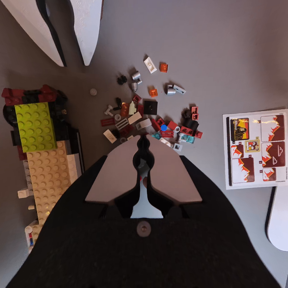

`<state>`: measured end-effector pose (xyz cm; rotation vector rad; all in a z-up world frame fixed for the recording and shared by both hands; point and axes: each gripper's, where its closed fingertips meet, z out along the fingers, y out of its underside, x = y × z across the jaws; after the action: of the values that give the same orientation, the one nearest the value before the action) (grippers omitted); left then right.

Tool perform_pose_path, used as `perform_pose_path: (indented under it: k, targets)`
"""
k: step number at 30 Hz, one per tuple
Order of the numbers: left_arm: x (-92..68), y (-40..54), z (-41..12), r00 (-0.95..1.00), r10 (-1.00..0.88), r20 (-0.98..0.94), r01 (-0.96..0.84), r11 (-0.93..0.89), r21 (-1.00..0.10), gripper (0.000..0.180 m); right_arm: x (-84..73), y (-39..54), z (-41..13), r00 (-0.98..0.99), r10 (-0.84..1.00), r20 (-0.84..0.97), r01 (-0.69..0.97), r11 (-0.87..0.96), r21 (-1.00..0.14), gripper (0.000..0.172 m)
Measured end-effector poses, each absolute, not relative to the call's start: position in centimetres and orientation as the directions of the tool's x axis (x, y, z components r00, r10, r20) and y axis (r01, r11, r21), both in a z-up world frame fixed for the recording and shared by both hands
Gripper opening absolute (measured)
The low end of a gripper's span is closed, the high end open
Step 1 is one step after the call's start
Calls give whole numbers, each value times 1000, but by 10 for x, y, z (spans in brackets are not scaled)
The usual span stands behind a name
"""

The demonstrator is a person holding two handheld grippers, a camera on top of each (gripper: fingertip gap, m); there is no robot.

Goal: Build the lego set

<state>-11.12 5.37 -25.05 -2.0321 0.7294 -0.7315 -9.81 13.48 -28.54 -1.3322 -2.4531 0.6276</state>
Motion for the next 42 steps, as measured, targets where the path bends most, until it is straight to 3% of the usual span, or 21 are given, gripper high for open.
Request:
perform_pose_path:
  k: [20,33,42]
  targets:
    - [-109,52,-251,652,-728,211,-252,-471,-845,14,-81,126,-283,-603,797,-44,728,526,-440,23]
    - [-108,51,-253,652,-731,201,-267,-469,-842,13,-94,137,-279,-561,828,7,725,495,-479,16]
    - [-108,51,-254,653,-733,190,-275,-464,-842,13,-99,118,-258,-597,801,-45,649,449,-614,4]
